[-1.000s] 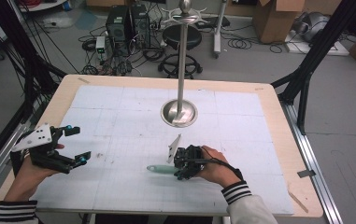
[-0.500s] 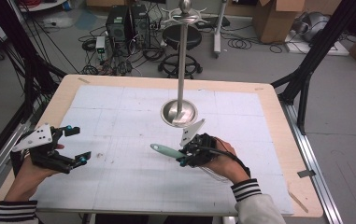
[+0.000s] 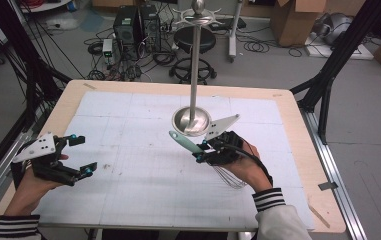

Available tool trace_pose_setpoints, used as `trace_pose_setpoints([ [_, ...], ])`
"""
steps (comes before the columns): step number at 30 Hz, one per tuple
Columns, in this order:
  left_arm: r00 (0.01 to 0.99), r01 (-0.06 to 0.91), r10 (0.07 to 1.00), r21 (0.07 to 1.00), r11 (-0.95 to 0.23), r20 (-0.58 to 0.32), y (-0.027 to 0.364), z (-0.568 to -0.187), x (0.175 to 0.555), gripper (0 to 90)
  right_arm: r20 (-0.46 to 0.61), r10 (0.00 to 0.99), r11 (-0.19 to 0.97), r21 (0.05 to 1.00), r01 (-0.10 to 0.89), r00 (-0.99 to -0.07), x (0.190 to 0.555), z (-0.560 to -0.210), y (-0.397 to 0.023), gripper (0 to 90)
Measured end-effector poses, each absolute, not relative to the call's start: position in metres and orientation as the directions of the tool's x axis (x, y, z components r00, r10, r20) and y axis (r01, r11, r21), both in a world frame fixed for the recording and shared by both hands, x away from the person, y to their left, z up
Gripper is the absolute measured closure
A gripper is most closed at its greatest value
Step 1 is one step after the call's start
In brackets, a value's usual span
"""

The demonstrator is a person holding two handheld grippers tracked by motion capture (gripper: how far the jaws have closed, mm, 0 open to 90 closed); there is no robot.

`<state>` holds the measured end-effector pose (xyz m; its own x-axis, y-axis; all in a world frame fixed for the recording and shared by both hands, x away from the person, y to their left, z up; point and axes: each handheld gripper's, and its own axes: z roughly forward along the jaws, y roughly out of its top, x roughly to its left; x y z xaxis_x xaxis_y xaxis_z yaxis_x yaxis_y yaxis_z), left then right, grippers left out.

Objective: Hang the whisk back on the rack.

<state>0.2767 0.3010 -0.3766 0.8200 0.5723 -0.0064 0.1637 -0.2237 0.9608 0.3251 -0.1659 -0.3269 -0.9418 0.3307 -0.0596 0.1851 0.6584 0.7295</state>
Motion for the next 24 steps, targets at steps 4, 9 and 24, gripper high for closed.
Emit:
trace_pose_setpoints([
  [4,0.820,0.165,0.572,0.960,-0.225,-0.007,0.301,-0.377,0.277,1.7,-0.075,0.364,0.621,0.762,0.182,-0.928,0.326,-0.317,-0.172,69.0],
  [9,0.821,0.166,0.571,0.960,-0.224,-0.008,0.301,-0.378,0.277,1.7,-0.076,0.406,0.567,0.803,0.186,-0.911,0.329,-0.302,-0.180,69.0],
  [24,0.821,0.168,0.571,0.961,-0.219,-0.013,0.302,-0.378,0.278,1.7,-0.079,0.504,0.447,0.876,0.181,-0.860,0.343,-0.268,-0.198,69.0],
])
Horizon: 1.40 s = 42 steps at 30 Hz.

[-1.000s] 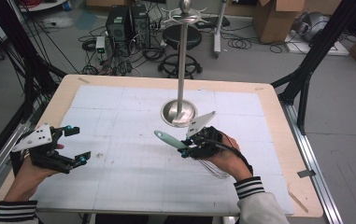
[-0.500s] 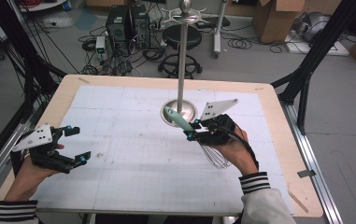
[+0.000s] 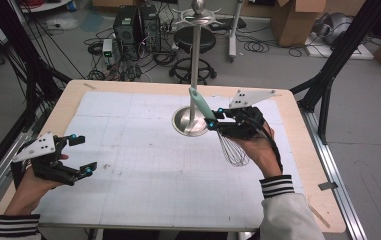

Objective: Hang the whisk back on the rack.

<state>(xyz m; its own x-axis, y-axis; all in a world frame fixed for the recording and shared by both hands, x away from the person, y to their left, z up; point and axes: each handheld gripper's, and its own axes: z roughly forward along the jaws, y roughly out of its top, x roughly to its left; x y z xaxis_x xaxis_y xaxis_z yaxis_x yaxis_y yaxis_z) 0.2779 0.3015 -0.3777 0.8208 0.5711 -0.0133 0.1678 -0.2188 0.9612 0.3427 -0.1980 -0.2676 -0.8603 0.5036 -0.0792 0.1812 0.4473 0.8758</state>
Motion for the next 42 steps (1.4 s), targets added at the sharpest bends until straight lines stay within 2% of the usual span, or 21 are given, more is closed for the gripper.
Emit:
trace_pose_setpoints([
  [25,0.824,0.170,0.567,0.961,-0.220,-0.016,0.301,-0.378,0.278,1.7,-0.043,0.504,0.370,0.913,0.170,-0.863,0.367,-0.216,-0.211,68.9],
  [42,0.827,0.172,0.562,0.961,-0.215,-0.022,0.302,-0.378,0.278,1.7,-0.085,0.551,0.361,0.921,0.146,-0.830,0.386,-0.184,-0.205,68.9],
])
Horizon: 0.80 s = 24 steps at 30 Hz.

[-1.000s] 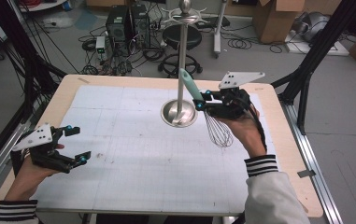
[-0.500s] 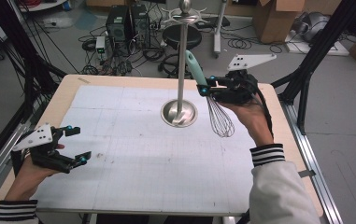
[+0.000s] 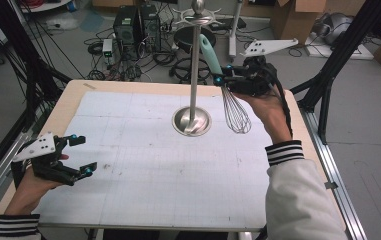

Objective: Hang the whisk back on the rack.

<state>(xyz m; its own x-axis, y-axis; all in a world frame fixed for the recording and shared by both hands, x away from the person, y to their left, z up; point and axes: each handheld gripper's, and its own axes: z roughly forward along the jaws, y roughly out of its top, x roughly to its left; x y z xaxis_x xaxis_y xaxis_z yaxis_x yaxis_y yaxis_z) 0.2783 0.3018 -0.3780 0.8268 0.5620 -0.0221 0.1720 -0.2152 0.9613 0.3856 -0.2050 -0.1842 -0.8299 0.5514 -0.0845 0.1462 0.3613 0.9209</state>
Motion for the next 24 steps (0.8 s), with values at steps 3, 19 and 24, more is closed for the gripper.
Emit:
trace_pose_setpoints([
  [3,0.827,0.171,0.562,0.961,-0.217,-0.021,0.302,-0.378,0.278,1.7,-0.091,0.563,0.355,0.924,0.141,-0.821,0.388,-0.180,-0.202,68.9],
  [19,0.831,0.170,0.556,0.963,-0.209,-0.026,0.302,-0.378,0.278,1.7,-0.108,0.596,0.345,0.929,0.132,-0.796,0.397,-0.175,-0.195,68.9],
  [24,0.828,0.168,0.561,0.964,-0.206,-0.024,0.303,-0.377,0.278,1.7,-0.113,0.597,0.353,0.926,0.133,-0.794,0.401,-0.177,-0.194,68.8],
])
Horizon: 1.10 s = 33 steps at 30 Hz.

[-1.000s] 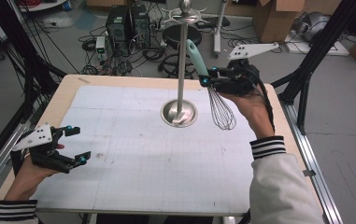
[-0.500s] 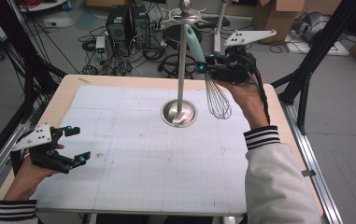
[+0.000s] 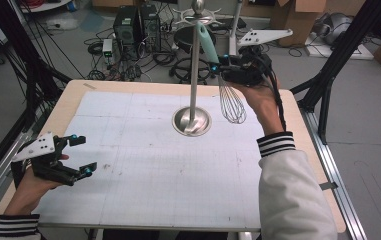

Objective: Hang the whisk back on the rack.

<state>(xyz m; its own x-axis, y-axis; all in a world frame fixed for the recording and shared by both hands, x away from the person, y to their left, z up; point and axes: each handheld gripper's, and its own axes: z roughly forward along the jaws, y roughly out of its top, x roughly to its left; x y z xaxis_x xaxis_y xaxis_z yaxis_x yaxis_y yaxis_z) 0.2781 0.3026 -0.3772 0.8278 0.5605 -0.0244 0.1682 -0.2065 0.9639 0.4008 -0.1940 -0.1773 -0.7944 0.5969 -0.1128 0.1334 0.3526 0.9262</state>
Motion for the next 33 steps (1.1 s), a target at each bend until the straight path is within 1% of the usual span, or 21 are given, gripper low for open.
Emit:
trace_pose_setpoints([
  [21,0.828,0.170,0.560,0.964,-0.204,-0.028,0.303,-0.377,0.278,1.7,-0.111,0.630,0.349,0.924,0.153,-0.769,0.415,-0.185,-0.188,68.7],
  [33,0.826,0.169,0.563,0.965,-0.202,-0.027,0.303,-0.377,0.277,1.7,-0.107,0.661,0.363,0.912,0.191,-0.742,0.419,-0.192,-0.183,67.3],
])
